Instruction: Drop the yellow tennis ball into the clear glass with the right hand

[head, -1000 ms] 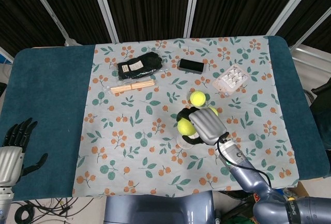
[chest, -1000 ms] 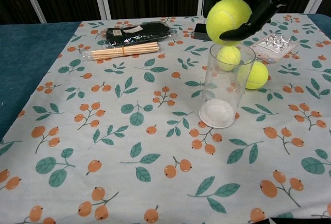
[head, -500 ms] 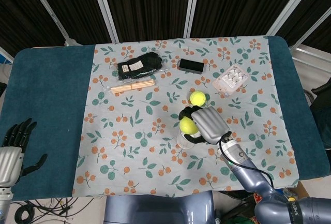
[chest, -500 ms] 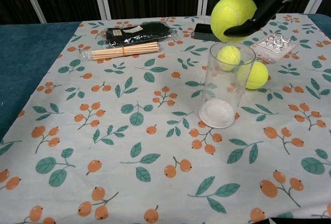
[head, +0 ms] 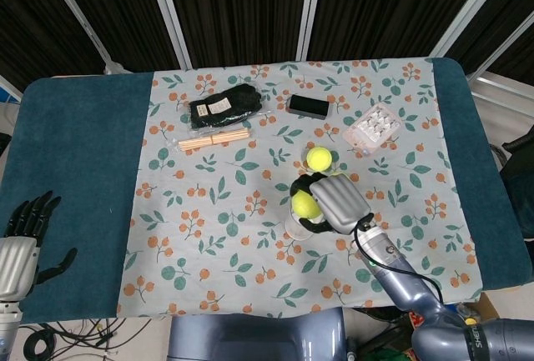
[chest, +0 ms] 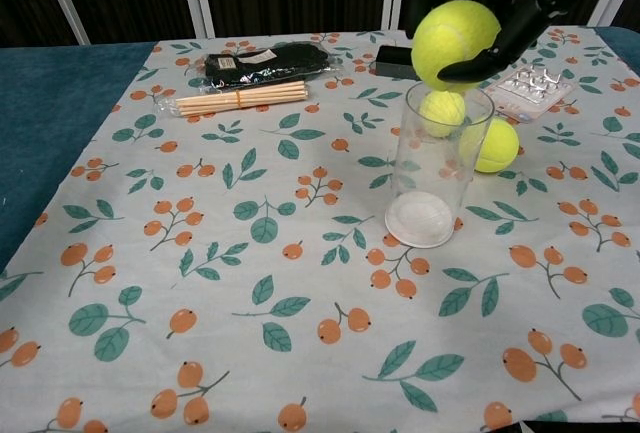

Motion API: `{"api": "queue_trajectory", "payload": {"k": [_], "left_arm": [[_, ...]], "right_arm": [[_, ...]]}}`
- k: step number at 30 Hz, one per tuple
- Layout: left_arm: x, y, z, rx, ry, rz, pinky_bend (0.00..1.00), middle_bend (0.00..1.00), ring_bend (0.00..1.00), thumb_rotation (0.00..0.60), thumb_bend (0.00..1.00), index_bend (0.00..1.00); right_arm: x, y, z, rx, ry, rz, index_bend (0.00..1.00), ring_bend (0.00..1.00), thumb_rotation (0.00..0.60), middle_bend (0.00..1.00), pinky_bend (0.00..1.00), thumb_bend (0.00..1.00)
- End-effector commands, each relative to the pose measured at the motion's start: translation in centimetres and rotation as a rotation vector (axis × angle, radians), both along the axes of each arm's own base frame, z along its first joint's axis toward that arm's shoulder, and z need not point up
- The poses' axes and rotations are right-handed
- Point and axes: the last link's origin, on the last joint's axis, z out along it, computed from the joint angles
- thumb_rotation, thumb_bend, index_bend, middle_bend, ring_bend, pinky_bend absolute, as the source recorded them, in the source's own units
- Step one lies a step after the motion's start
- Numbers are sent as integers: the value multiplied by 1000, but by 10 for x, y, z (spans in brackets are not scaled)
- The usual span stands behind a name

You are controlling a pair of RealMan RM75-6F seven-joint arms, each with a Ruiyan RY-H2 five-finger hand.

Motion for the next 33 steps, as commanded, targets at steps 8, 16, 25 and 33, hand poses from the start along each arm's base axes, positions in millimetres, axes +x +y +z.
{"api": "queue_trajectory", "payload": {"k": [8, 16, 25, 33], "left_arm": [[-1, 0, 0, -2, 1, 4, 0, 0, 0, 600, 277, 0], [-1, 0, 1, -1, 1, 4, 0, 0, 0, 600, 276, 0], [-1, 0, 1, 1, 1, 5, 0, 0, 0, 600, 276, 0], [-1, 0, 1, 2, -2, 5, 0, 0, 0, 600, 276, 0]], "right_arm": [[-2, 3, -5, 33, 23, -16, 194, 295, 600, 195, 599, 216], [1, 4, -4, 38, 18, -16, 99, 184, 600, 101, 460, 160], [-1, 9, 9, 5, 3, -14, 94, 183, 600, 101, 440, 159], [-51, 40, 53, -177, 70, -45, 69, 165, 600, 34, 371, 159]]}}
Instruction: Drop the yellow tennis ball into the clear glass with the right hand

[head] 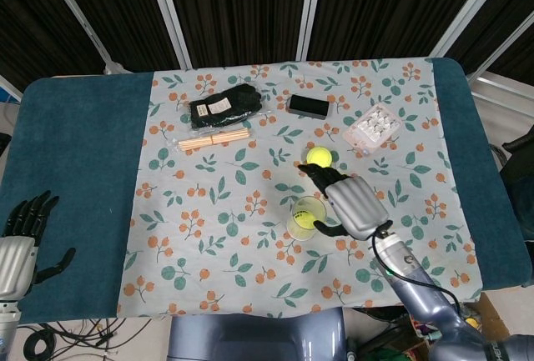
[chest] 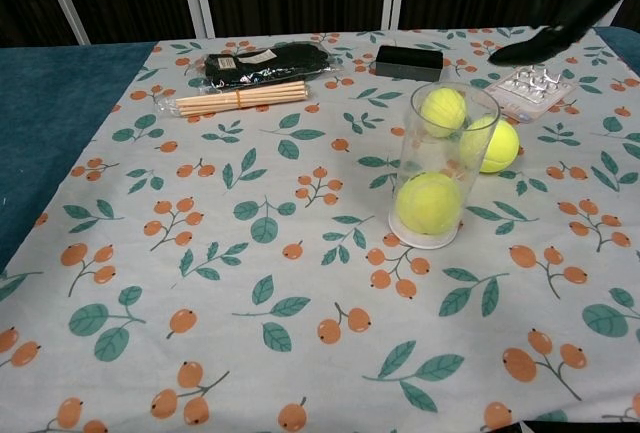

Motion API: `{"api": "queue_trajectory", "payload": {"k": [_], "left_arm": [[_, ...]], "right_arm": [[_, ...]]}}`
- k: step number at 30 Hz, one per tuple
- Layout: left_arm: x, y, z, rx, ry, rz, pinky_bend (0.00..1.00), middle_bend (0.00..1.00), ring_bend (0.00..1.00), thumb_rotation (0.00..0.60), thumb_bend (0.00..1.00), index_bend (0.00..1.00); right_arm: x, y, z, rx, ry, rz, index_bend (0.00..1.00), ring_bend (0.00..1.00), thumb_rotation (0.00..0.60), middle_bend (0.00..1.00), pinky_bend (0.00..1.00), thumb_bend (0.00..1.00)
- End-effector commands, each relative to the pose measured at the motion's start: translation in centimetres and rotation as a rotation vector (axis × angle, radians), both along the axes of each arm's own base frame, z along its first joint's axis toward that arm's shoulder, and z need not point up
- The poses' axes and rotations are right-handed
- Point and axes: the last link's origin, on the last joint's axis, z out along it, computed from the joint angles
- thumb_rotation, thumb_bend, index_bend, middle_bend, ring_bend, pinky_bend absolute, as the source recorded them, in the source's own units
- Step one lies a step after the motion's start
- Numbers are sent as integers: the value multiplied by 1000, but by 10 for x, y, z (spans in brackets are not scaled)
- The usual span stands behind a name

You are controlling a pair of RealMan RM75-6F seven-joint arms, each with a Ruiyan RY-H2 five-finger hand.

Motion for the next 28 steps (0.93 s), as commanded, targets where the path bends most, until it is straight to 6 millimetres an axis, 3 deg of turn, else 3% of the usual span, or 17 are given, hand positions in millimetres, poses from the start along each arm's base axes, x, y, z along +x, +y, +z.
{"api": "queue_trajectory", "payload": {"k": [1, 9, 14, 21, 28], "left_arm": [[0, 0, 0, -2, 2, 2, 0, 0, 0, 600, 276, 0], [1, 1, -1, -2, 3, 0, 0, 0, 0, 600, 276, 0], [2, 1, -2, -3, 8, 0, 0, 0, 0, 600, 276, 0], [7, -4, -6, -24, 19, -26, 0, 0, 0, 600, 276, 0], [6, -5, -6, -26, 22, -26, 0, 0, 0, 600, 276, 0]], "right_arm": [[-49, 28, 26, -125, 88, -55, 61, 162, 600, 25, 360, 159], [-141, 80, 41, -277, 149, -164, 39, 104, 600, 0, 241, 158], [-186, 107, 37, -383, 208, -218, 29, 63, 600, 0, 211, 139], [-226, 126, 18, -408, 194, -255, 29, 63, 600, 0, 204, 129], [-235, 122, 17, -429, 214, -239, 28, 63, 600, 0, 204, 129]]}}
